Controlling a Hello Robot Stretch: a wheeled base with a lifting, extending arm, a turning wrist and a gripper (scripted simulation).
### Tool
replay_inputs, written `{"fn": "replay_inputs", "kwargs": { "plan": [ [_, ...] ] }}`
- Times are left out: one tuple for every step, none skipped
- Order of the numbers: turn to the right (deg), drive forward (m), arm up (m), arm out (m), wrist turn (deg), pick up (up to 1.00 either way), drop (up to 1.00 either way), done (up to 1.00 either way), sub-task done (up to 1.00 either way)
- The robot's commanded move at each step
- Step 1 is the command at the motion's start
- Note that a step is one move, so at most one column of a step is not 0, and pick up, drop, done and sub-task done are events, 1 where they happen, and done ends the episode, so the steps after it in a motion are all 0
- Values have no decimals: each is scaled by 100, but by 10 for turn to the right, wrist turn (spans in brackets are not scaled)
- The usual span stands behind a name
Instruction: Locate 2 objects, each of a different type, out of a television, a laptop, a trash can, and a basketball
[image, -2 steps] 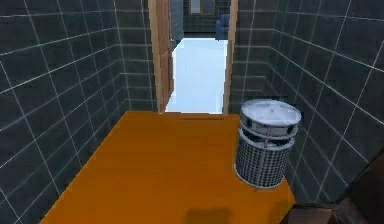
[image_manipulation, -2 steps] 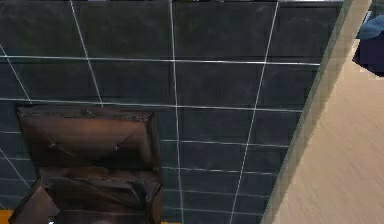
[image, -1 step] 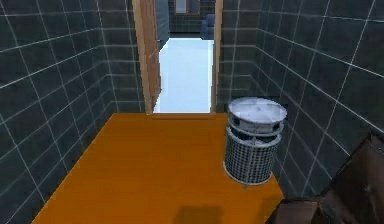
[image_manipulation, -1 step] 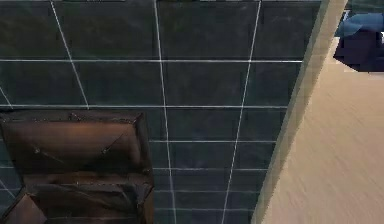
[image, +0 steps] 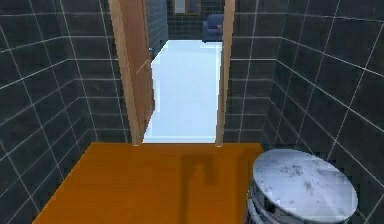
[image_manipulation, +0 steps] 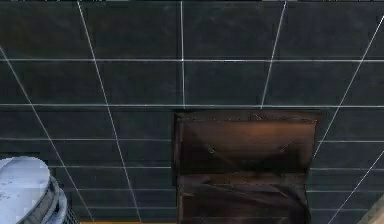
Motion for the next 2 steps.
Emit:
{"fn": "replay_inputs", "kwargs": {
  "plan": [
    [330, 0, 0, 0, 0, 0, 0, 0, 0],
    [0, 0, 0, 0, 0, 0, 0, 0, 100]
  ]
}}
